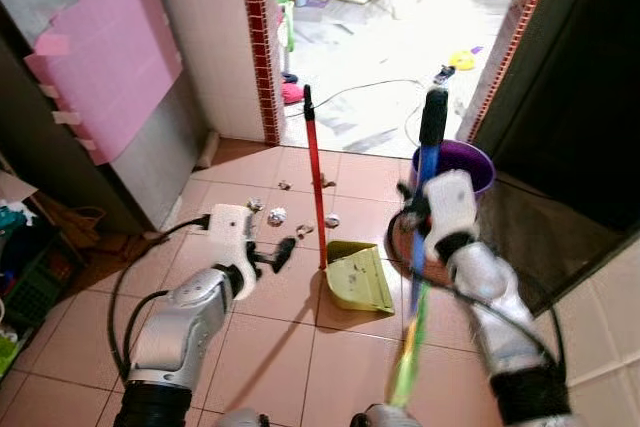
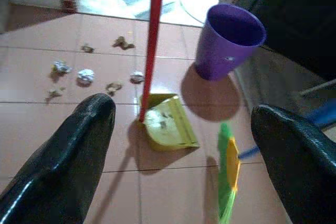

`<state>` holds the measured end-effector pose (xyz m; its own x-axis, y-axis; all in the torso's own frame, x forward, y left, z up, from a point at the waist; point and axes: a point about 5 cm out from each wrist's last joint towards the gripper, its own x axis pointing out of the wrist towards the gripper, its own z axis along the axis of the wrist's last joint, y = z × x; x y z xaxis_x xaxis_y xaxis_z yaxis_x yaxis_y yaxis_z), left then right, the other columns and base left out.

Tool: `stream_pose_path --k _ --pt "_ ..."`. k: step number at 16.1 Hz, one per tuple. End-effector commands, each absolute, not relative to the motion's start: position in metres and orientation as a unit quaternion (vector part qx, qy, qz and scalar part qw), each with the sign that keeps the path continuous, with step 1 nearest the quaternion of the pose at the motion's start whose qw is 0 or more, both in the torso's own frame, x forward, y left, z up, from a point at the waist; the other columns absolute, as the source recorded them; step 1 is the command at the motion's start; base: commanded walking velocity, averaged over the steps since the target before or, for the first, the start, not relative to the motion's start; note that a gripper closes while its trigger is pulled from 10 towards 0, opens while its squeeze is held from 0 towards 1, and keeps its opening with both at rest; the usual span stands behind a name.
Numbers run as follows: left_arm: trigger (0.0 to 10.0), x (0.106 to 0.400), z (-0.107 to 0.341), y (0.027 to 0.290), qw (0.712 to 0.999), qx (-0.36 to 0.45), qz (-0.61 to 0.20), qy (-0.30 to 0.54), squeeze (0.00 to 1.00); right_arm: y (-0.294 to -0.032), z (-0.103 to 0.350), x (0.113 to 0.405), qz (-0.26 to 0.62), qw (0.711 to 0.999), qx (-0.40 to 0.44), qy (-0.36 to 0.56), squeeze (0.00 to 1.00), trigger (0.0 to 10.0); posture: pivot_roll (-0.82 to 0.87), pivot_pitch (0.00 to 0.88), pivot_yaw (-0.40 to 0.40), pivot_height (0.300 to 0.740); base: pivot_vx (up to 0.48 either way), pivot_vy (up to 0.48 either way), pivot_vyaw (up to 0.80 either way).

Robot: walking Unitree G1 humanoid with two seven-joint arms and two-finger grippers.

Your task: Sweep floor

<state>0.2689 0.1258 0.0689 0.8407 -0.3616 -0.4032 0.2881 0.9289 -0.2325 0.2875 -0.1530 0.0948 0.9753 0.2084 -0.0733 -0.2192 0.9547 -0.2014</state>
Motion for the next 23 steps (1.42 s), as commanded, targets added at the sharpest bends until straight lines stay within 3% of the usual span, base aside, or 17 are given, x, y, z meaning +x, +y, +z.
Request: stream_pose_path --k 1,9,16,23 --pt "10.0 0.269 0.067 0.130 0.958 -0.084 -0.156 0.224 0.00 -0.152 0.103 0.289 0.098 0.990 -0.100 -0.003 0.00 10.0 -0.13 0.000 0.064 0.740 0.000 0.000 0.00" --pt "10.0 0.283 0.074 0.133 0.963 -0.083 -0.162 0.196 0.00 -0.163 0.106 0.287 0.073 0.993 -0.097 -0.011 0.00 10.0 -0.15 0.000 0.080 0.740 0.165 0.000 -0.20" --pt "10.0 0.284 0.074 0.129 0.964 -0.086 -0.163 0.190 0.00 -0.161 0.119 0.294 0.088 0.990 -0.107 -0.035 0.00 10.0 -0.15 0.000 0.074 0.740 0.285 0.000 0.00" --pt "10.0 0.284 0.072 0.126 0.962 -0.087 -0.171 0.195 0.00 -0.157 0.121 0.295 0.094 0.989 -0.110 -0.043 0.00 10.0 -0.15 0.000 0.072 0.740 0.307 0.000 -0.37"
